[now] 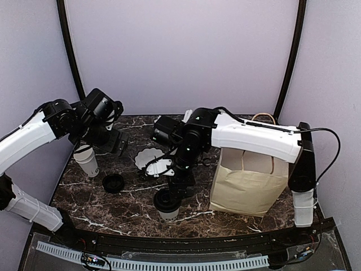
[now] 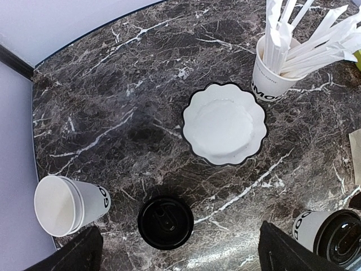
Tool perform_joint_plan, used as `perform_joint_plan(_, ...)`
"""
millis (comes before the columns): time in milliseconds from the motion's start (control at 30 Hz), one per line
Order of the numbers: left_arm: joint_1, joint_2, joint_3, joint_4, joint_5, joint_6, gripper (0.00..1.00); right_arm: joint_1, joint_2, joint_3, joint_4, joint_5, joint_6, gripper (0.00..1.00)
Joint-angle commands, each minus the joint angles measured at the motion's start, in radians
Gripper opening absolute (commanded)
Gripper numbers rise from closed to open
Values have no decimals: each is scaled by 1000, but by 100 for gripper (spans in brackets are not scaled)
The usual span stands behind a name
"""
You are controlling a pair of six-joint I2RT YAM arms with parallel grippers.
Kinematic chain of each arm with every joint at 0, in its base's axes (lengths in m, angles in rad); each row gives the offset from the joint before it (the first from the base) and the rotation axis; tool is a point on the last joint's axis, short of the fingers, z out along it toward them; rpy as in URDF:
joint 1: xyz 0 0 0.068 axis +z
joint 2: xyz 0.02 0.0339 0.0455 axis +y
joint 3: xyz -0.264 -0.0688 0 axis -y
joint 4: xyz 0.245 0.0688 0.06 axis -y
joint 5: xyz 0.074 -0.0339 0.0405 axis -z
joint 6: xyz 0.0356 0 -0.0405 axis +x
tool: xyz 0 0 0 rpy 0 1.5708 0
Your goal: Pack the takeout coffee
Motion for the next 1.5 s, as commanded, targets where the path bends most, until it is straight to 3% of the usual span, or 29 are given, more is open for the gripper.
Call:
perform_joint_plan(0,7,-27,-31,2,-18,-10,99,13,30,57,-18,-27,1,97)
perform_joint_plan(800,7,-35,-74,12,-17,-4,99,66,96,62,1,41,-9,87)
perform_joint_plan(1100,6,-38,-85,17,-11,-3,99,69,110,54,-11,37,-11,71)
perform_joint_plan(1467,6,-39,-69,8,-18,6,99,78,110,43,5,69,0,72)
